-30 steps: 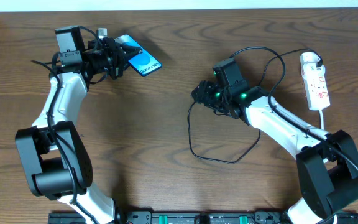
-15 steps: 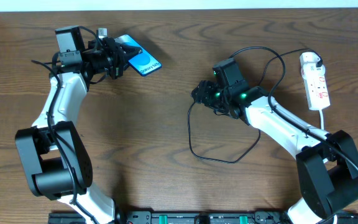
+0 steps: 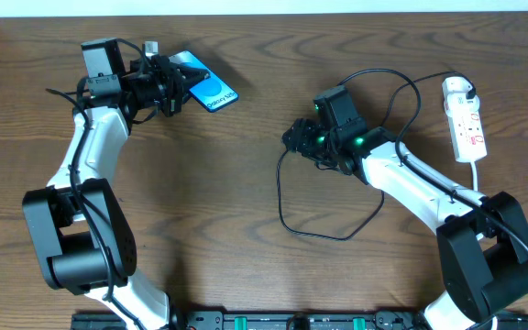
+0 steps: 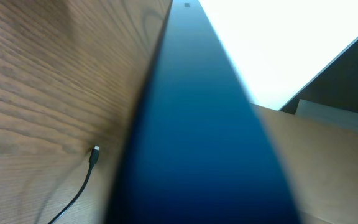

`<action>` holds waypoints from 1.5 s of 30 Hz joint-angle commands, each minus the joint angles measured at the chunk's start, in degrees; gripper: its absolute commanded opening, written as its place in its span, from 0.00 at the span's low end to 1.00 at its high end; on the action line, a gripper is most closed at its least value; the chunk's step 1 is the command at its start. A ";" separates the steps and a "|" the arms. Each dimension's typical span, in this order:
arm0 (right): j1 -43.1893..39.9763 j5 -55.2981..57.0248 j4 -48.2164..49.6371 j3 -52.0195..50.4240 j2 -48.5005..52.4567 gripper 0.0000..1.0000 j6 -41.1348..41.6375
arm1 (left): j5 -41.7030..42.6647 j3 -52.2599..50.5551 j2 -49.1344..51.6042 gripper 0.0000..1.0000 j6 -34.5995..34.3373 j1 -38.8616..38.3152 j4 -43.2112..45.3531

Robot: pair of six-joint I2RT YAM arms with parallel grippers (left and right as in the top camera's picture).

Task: Plug charger to phone and switch on socket
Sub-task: 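Position the right gripper above the black cable's USB-C plug, then lower the right gripper and close it on the cable plug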

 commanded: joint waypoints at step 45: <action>0.17 0.44 4.13 0.24 5.16 0.51 6.73 | 2.25 0.33 -0.72 0.07 0.76 0.13 -0.09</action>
